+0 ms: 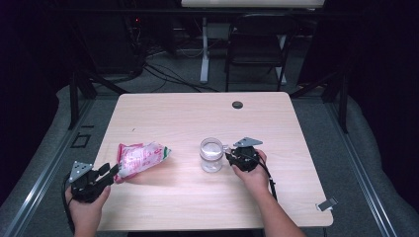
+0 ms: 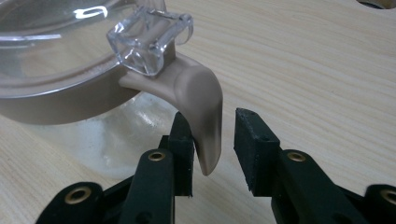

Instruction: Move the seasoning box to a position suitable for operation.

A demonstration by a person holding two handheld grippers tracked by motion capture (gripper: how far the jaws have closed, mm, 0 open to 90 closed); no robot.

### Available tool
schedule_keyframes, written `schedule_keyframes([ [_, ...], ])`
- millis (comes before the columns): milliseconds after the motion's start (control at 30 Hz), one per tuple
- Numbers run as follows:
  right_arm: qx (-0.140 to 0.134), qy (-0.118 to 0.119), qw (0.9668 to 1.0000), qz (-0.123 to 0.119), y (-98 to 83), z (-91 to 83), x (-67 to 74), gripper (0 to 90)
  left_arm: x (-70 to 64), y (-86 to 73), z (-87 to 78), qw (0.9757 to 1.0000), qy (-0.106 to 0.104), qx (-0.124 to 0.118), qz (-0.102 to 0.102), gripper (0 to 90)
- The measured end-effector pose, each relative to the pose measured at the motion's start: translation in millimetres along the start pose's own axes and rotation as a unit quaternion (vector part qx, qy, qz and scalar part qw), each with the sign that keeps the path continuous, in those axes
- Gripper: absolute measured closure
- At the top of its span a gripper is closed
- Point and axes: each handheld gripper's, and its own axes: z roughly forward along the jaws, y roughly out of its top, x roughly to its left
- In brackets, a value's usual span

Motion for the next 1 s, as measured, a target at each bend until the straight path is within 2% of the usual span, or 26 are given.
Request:
schedule_keyframes([
  [167, 0.003, 0.004, 1.0, -0.002, 2.3, 2.3, 2.1, 75.4, -3.1, -0.7, -0.7, 1.0, -0.005, 0.002, 0.004, 62.6],
  [267, 0.005, 0.0, 0.9999, -0.012, 3.4, 2.6, 3.3, 77.0, -7.5, -0.4, 1.3, 0.9999, -0.01, 0.001, 0.005, 62.9],
  [367, 0.005, -0.005, 0.9998, -0.021, 3.3, 2.0, 4.4, 77.8, -13.4, 0.4, 3.9, 0.9997, -0.018, 0.007, 0.015, 63.2],
  [500, 0.008, -0.007, 0.9996, -0.028, 2.1, -0.5, 5.3, 78.0, -23.8, 1.9, 8.7, 0.9989, -0.034, 0.009, 0.03, 63.4],
  [600, 0.008, -0.004, 0.9995, -0.03, -0.3, -3.3, 5.5, 78.1, -33.0, 3.1, 14.1, 0.998, -0.054, 0.008, 0.033, 63.4],
  [800, 0.016, 0.0, 0.9989, -0.045, -6.1, -12.6, 8.2, 78.8, -59.3, 7.7, 28.7, 0.9935, -0.089, 0.018, 0.068, 63.3],
  [1000, 0.017, 0.012, 0.9983, -0.054, -16.3, -25.1, 21.4, 78.4, -87.5, 12.7, 37.8, 0.9867, -0.119, 0.02, 0.109, 63.3],
])
